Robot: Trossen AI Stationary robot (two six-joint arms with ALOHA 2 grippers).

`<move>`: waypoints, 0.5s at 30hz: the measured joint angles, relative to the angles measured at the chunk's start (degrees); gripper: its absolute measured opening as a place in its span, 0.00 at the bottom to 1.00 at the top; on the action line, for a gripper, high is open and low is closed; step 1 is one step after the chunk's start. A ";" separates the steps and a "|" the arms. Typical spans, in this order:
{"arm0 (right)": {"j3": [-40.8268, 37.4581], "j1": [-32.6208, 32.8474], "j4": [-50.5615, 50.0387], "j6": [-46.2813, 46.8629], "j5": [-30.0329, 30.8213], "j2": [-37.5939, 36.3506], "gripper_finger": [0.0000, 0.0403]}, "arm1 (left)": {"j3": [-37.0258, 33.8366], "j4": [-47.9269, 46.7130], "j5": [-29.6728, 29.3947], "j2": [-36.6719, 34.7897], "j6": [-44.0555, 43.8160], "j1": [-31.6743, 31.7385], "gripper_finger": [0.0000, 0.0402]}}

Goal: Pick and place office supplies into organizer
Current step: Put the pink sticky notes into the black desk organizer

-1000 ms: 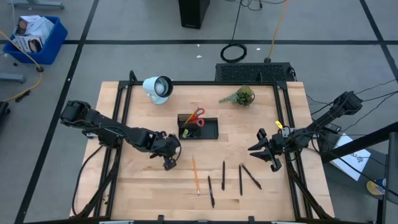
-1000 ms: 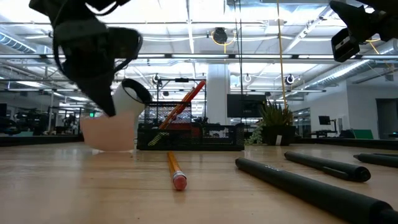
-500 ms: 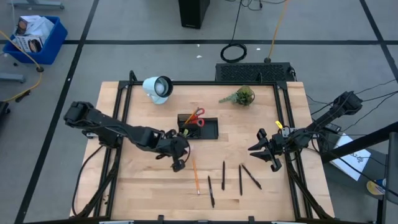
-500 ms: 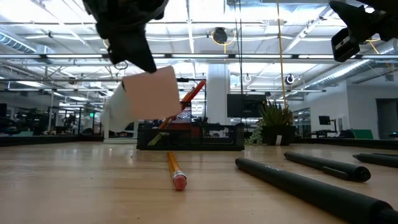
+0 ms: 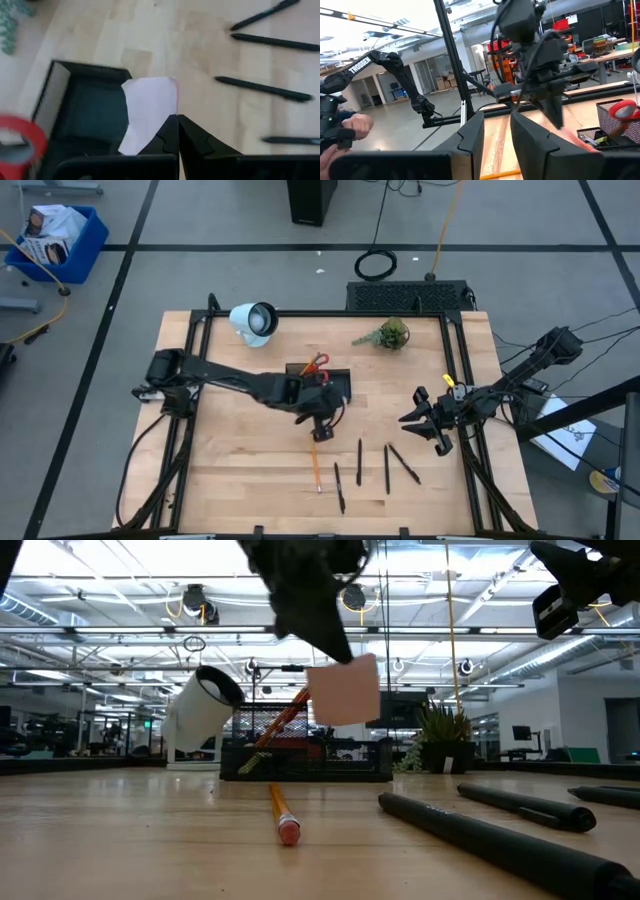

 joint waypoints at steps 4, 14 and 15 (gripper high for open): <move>0.01 0.00 -0.15 0.01 0.01 0.02 0.22 | 4.10 -2.73 -0.06 3.74 3.94 2.16 0.00; 0.01 0.01 -0.02 0.01 0.00 -0.02 0.22 | 4.83 -2.90 -0.98 6.48 9.88 6.71 0.00; 0.01 0.02 -0.07 0.01 0.00 0.00 0.22 | 4.83 -2.31 -1.01 6.47 10.43 6.89 0.00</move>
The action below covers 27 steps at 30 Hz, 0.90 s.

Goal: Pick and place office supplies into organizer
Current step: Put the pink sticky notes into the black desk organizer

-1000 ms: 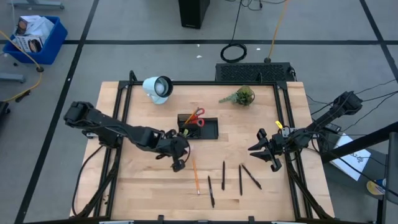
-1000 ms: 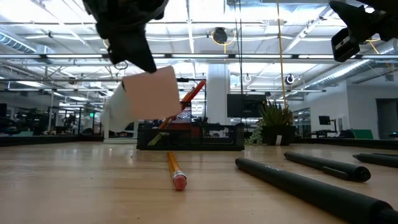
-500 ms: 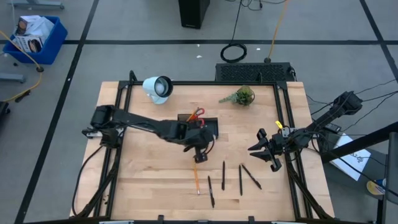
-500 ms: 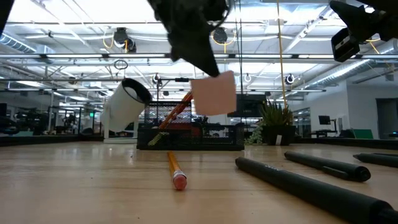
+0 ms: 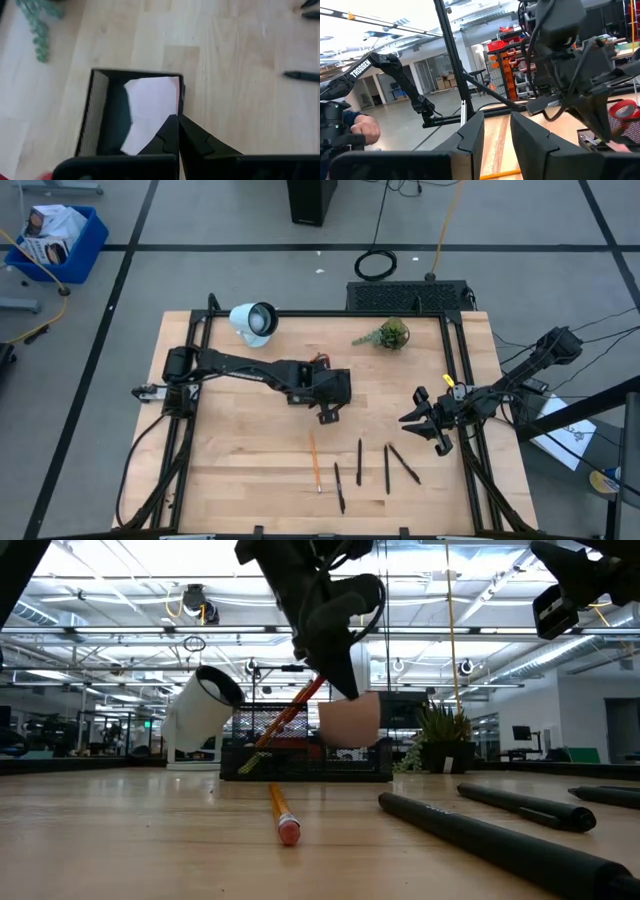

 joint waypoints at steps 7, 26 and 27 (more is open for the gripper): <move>-0.01 -0.02 0.11 -0.01 0.00 -0.02 0.22 | 0.04 1.03 -1.70 0.55 1.58 1.88 0.00; 0.00 -0.02 -0.26 0.00 0.00 0.07 0.22 | -0.04 2.22 -5.19 5.50 0.54 1.67 0.05; -0.02 0.00 -0.26 -0.01 0.00 0.07 0.22 | -0.04 2.19 -5.31 5.50 0.30 1.51 0.08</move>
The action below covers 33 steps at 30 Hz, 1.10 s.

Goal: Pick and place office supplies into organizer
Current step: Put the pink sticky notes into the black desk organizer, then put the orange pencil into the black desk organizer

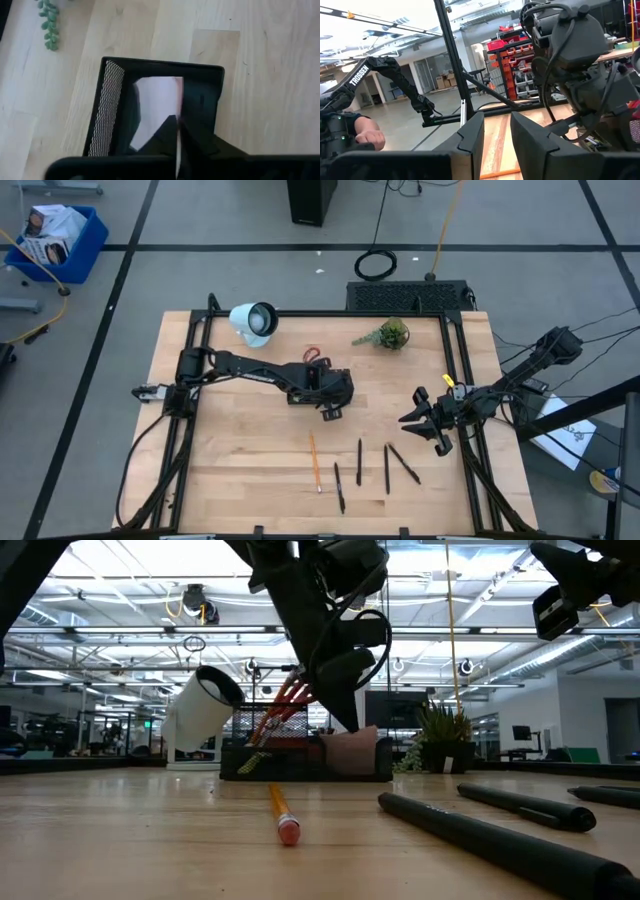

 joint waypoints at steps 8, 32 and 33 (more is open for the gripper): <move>0.01 -0.02 -0.01 0.00 0.01 0.00 0.22 | -0.01 -0.21 0.36 0.00 -0.71 -0.64 0.33; 0.02 0.00 -0.02 0.01 0.00 -0.02 0.22 | -0.01 -3.60 -2.75 -0.57 -24.45 -19.03 0.41; 0.02 -0.02 -0.02 -0.01 0.00 0.00 0.22 | -0.01 -4.18 -2.87 -0.57 -28.96 -19.31 0.41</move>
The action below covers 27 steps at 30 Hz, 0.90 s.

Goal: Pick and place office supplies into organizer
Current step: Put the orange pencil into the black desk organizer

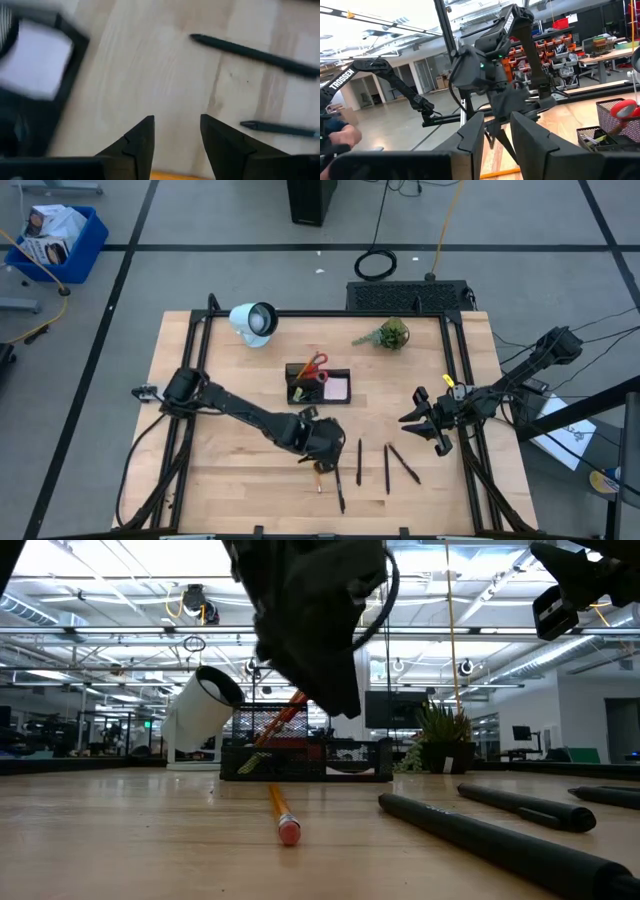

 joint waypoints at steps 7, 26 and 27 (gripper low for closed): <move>0.00 0.00 0.00 0.02 0.00 -0.02 0.22 | -0.04 -3.86 6.29 -0.86 -39.52 -0.92 0.41; -0.02 0.00 0.37 0.02 0.00 -0.02 0.22 | 0.00 -3.26 20.54 -2.91 -97.31 -3.16 0.37; 0.00 0.01 0.37 0.00 0.02 0.00 0.22 | 0.00 -2.97 20.65 -2.91 -98.21 -3.14 0.37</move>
